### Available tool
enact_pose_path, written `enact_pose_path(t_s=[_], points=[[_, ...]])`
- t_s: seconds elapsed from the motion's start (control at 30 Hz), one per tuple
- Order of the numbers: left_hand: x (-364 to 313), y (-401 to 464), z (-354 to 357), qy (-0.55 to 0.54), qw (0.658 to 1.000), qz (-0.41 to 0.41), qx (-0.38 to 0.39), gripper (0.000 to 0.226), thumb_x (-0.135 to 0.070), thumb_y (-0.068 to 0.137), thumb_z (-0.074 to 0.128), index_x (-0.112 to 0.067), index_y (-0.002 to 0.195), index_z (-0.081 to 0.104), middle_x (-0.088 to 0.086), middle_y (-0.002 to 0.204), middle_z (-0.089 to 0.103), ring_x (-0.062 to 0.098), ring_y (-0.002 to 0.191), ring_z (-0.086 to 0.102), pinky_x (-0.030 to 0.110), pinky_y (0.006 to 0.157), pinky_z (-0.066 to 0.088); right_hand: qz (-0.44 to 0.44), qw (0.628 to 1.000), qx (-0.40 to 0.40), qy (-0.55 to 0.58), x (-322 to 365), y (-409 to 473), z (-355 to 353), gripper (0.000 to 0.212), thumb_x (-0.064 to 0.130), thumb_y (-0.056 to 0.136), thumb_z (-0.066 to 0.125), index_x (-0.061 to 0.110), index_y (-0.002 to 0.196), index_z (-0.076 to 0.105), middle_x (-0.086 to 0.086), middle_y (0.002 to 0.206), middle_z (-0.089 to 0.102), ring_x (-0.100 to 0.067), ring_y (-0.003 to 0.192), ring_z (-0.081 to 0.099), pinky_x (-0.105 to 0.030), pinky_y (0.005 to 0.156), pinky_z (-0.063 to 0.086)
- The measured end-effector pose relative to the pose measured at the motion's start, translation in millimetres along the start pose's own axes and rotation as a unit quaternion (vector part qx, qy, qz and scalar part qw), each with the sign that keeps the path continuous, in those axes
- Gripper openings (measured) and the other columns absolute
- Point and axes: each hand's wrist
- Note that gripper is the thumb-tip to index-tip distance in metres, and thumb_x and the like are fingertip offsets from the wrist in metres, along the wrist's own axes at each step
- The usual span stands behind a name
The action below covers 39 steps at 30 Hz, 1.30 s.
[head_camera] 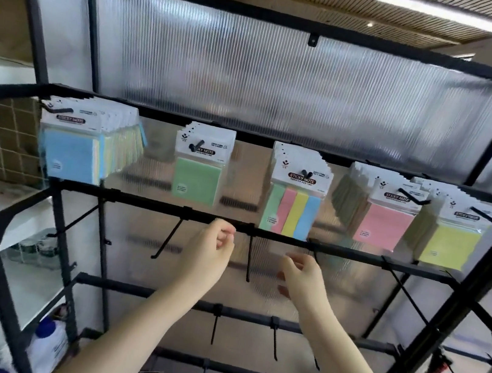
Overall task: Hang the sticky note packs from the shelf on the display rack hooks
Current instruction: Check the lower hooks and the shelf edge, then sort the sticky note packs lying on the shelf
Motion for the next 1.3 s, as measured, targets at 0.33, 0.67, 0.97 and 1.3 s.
enact_pose_path(t_s=[0.33,0.67,0.97,1.3], points=[[32.3,-64.7,-73.9,0.094,0.992,-0.088,0.011,0.016,-0.02,0.097,0.05,-0.024,0.108,0.06,-0.01,0.104,0.062,0.004,0.095,0.057,0.018,0.076,0.047,-0.172,0.972,0.119,-0.109,28.0,-45.7,58.6,0.018,0.026,0.096,0.053,0.011,0.094,0.063,0.001,0.084,0.065,-0.012,0.076,0.059,-0.012,0.058,0.041],[102.8,-116.0,-205.3,0.142,0.97,-0.189,-0.063,0.01,-0.023,0.094,0.056,-0.03,0.098,0.062,-0.013,0.097,0.066,0.006,0.093,0.062,0.035,0.087,0.053,-0.272,0.909,0.28,-0.146,68.4,-111.5,201.0,0.019,0.023,0.096,0.053,0.011,0.102,0.067,0.003,0.091,0.064,-0.009,0.082,0.057,-0.013,0.068,0.037],[185.5,-107.6,-350.9,0.151,0.957,-0.225,-0.101,0.019,-0.018,0.093,0.052,-0.034,0.084,0.058,-0.005,0.09,0.069,0.016,0.087,0.064,0.042,0.083,0.052,-0.292,0.879,0.344,-0.154,114.8,-149.7,371.8,0.014,0.024,0.095,0.053,0.016,0.094,0.065,0.006,0.084,0.062,-0.015,0.079,0.057,-0.021,0.062,0.038],[290.3,-100.1,-490.1,0.206,0.937,-0.262,-0.1,0.017,-0.015,0.092,0.051,-0.027,0.087,0.062,-0.006,0.094,0.066,0.014,0.087,0.062,0.038,0.082,0.05,-0.284,0.864,0.371,-0.189,145.6,-180.7,546.9,0.017,0.023,0.094,0.054,0.013,0.1,0.066,-0.002,0.099,0.068,-0.018,0.091,0.061,-0.026,0.076,0.046]])
Point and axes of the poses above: each hand's wrist, its own y-axis towards the middle knuckle, its own z-axis out of the palm, x = y × z
